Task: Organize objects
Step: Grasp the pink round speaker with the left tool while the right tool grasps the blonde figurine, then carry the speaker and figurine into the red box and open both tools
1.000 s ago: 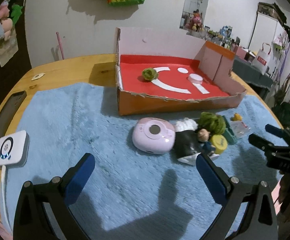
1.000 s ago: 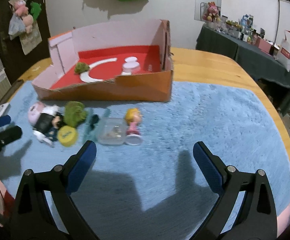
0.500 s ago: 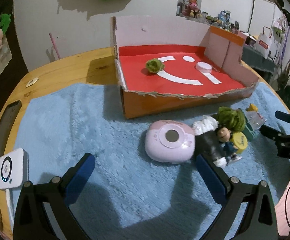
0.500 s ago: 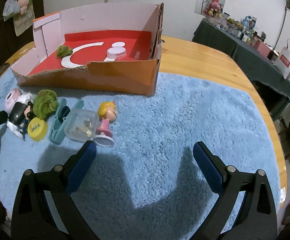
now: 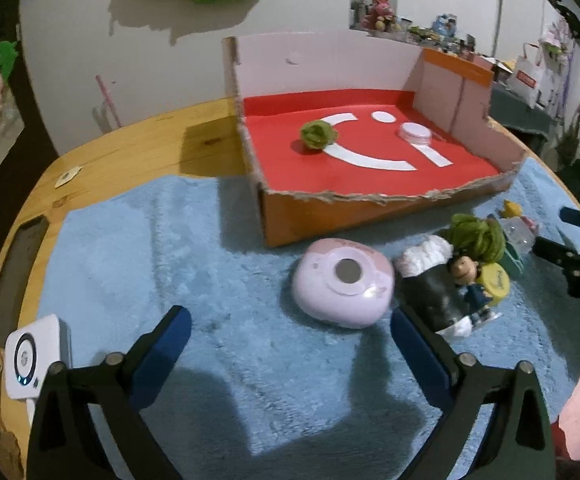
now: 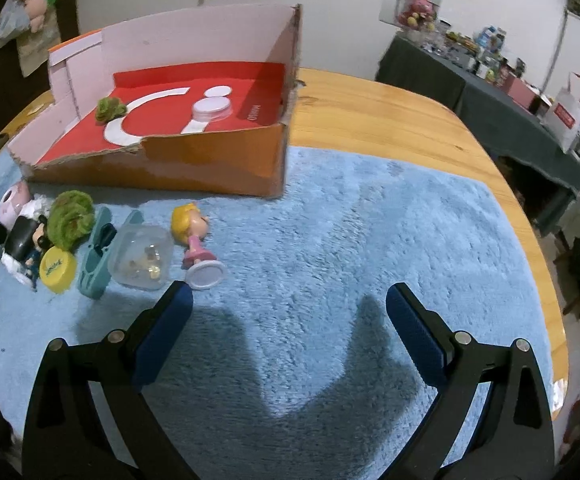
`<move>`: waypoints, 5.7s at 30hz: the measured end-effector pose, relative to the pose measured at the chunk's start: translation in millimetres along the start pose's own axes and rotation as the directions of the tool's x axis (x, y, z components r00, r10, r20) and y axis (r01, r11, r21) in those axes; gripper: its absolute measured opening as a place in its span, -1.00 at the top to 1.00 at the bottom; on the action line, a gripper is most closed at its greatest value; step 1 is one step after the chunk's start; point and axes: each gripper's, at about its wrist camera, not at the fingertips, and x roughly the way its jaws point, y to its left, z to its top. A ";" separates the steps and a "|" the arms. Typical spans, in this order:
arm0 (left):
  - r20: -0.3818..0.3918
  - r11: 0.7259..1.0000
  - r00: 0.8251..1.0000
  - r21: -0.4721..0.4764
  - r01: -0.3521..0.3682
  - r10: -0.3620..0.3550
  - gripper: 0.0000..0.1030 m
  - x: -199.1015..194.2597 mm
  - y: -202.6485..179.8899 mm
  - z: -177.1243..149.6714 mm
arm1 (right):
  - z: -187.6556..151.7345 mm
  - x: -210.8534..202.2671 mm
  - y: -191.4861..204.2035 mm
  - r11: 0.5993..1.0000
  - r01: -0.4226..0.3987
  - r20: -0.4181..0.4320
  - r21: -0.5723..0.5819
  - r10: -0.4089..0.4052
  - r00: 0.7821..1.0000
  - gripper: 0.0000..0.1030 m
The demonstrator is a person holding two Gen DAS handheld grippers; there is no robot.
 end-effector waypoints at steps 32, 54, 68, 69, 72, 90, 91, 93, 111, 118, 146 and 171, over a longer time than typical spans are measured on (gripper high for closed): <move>0.002 0.990 0.996 0.111 0.090 -0.091 -0.39 14.7 -11.4 11.3 | 18.0 13.6 5.7 0.995 -0.097 -0.036 -0.014 0.096 0.995 -0.56; 0.061 0.989 0.988 0.042 0.139 -0.142 -0.06 10.2 -15.2 6.6 | 31.8 23.8 22.5 0.997 -0.071 0.016 -0.009 0.071 0.997 0.52; 0.188 0.988 0.970 0.027 0.153 -0.155 -0.06 -47.0 -14.8 7.6 | 24.2 -34.8 20.4 0.985 -0.170 0.155 0.005 0.167 0.974 0.62; 0.198 0.987 0.967 0.034 0.154 -0.158 -0.06 -51.4 -15.4 8.9 | 25.8 -41.9 20.7 0.984 -0.180 0.171 0.001 0.177 0.969 0.62; 0.221 0.988 0.963 0.047 0.144 -0.151 -0.06 -60.5 -17.8 10.8 | 31.4 -60.7 23.5 0.979 -0.203 0.209 -0.012 0.201 0.957 0.62; 0.223 0.987 0.963 0.080 0.137 -0.152 -0.06 -63.0 -25.3 40.7 | 51.7 -64.5 31.4 0.976 -0.213 0.212 -0.050 0.218 0.953 0.62; 0.218 0.987 0.964 0.086 0.139 -0.155 -0.06 -61.0 -25.5 45.2 | 56.9 -61.9 31.3 0.976 -0.213 0.208 -0.054 0.220 0.953 0.62; 0.202 0.985 0.966 0.093 0.147 -0.164 -0.06 -54.8 -25.6 55.2 | 67.0 -55.3 31.6 0.974 -0.216 0.194 -0.066 0.225 0.955 0.62; -0.034 0.967 0.990 0.212 0.139 -0.135 -0.06 37.5 -29.4 98.7 | 116.6 50.0 29.6 0.948 -0.268 -0.114 -0.173 0.251 0.961 0.62; -0.082 0.957 0.988 0.251 0.149 -0.132 -0.06 52.9 -33.9 92.6 | 112.6 60.8 32.1 0.937 -0.278 -0.183 -0.211 0.241 0.953 0.61; -0.103 0.944 0.988 0.296 0.144 -0.118 -0.07 55.0 -36.3 95.1 | 106.8 55.5 29.7 0.920 -0.276 -0.217 -0.280 0.220 0.951 0.61; -0.094 0.948 0.987 0.279 0.150 -0.128 -0.12 55.2 -33.8 95.9 | 107.6 61.3 32.1 0.921 -0.269 -0.219 -0.281 0.211 0.953 0.58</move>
